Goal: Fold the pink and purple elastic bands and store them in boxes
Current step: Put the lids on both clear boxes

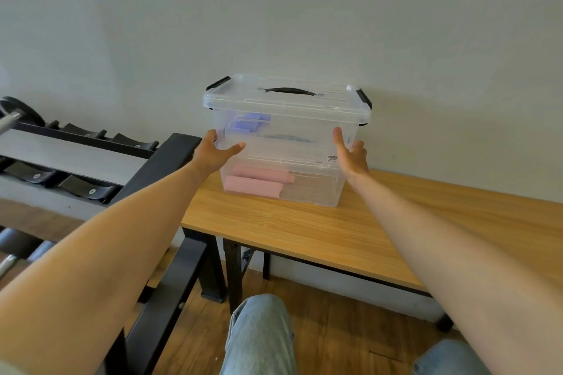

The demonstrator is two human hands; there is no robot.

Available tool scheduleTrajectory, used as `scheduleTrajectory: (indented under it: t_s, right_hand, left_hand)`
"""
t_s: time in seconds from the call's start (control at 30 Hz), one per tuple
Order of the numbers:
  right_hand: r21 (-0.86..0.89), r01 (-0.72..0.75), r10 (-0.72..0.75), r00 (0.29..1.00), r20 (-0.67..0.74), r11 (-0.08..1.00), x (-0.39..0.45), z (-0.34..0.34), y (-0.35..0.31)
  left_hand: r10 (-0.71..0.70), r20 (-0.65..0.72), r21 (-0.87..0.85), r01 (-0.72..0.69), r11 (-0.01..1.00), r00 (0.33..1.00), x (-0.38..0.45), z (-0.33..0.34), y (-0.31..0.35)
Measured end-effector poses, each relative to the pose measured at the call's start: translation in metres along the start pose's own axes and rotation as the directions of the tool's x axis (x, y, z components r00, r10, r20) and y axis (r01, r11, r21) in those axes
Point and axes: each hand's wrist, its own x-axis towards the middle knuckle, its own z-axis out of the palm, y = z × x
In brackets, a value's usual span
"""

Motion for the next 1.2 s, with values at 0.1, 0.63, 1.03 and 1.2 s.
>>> scheduleTrajectory:
  t_s: [0.1, 0.63, 1.03, 1.2]
  right_hand:
    - [-0.006, 0.000, 0.000, 1.000, 0.013, 1.000, -0.001, 0.014, -0.006]
    - [-0.082, 0.071, -0.072, 0.997, -0.007, 0.994, -0.004, 0.074, -0.019]
    - [-0.207, 0.141, -0.163, 0.983, -0.090, 0.968, -0.005, 0.095, -0.017]
    - [-0.227, 0.126, -0.143, 0.988, -0.060, 0.966, -0.004, 0.091, -0.019]
  left_hand:
    - [-0.015, -0.036, 0.020, 0.016, 1.000, 0.999, 0.001, -0.010, -0.006]
    - [-0.076, -0.240, 0.051, 0.091, 0.995, 0.968, 0.024, -0.016, -0.006]
    - [-0.072, -0.253, 0.093, 0.098, 0.991, 0.965, 0.049, -0.023, -0.022]
    - [-0.092, -0.244, 0.124, 0.125, 0.984, 0.965, 0.044, -0.020, -0.020]
